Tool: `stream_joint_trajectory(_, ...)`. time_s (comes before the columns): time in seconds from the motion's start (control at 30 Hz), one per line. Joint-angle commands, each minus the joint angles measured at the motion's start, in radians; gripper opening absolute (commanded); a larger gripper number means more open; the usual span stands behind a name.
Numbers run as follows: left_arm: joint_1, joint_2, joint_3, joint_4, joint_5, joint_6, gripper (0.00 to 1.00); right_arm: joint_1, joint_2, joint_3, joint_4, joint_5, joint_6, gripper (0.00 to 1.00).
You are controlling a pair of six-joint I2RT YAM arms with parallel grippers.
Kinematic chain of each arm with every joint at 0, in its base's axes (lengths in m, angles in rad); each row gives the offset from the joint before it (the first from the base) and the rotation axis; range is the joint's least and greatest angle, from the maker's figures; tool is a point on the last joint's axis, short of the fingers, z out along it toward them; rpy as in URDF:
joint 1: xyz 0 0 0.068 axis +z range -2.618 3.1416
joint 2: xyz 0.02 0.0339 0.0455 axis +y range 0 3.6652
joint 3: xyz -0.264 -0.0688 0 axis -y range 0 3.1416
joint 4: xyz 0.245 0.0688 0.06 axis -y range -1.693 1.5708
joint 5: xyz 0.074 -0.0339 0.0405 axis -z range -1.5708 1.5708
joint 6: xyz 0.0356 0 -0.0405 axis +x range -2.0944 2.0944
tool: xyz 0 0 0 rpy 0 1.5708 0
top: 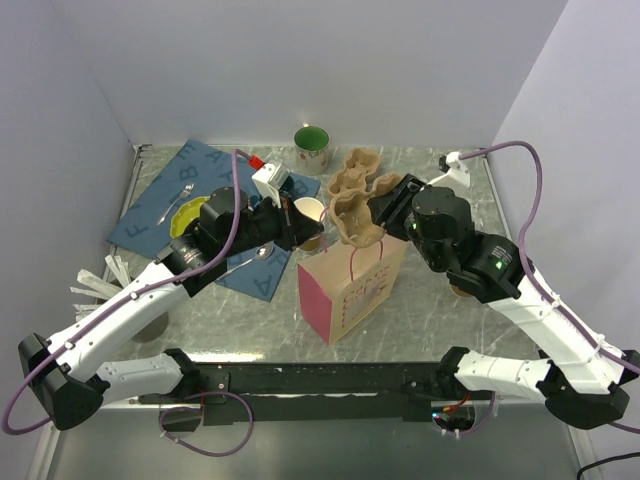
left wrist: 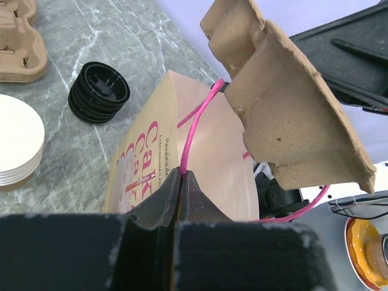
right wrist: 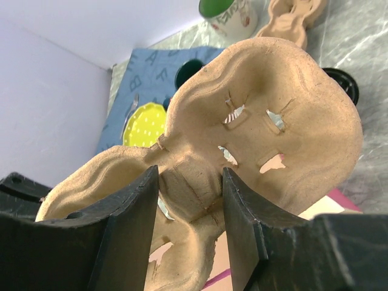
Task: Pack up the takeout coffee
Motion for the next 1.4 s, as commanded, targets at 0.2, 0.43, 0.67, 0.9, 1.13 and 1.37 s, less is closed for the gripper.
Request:
stream_joint_trajectory(0.2,0.002,-0.008,0.000,0.030,0.032,-0.009,0.01,0.004,0.000,0.027,0.076,0.095,-0.010,0.38)
stream_joint_trajectory(0.43,0.002,-0.002,0.002,0.039,0.035,-0.013,0.01,0.004,0.036,0.068,0.096,0.113,-0.056,0.38)
stream_joint_trajectory(0.67,0.002,0.003,0.011,0.030,0.023,-0.006,0.01,0.004,0.035,0.033,0.090,0.077,-0.050,0.37)
stream_joint_trajectory(0.9,0.002,0.004,0.019,0.012,-0.006,-0.001,0.01,0.027,0.003,0.025,0.027,0.051,-0.013,0.37)
stream_joint_trajectory(1.13,0.002,-0.002,0.029,-0.002,-0.035,-0.009,0.01,0.072,-0.040,-0.019,-0.009,0.069,0.030,0.37)
stream_joint_trajectory(1.37,0.002,0.015,0.042,-0.018,-0.037,-0.023,0.01,0.102,-0.051,-0.024,-0.006,0.067,0.030,0.37)
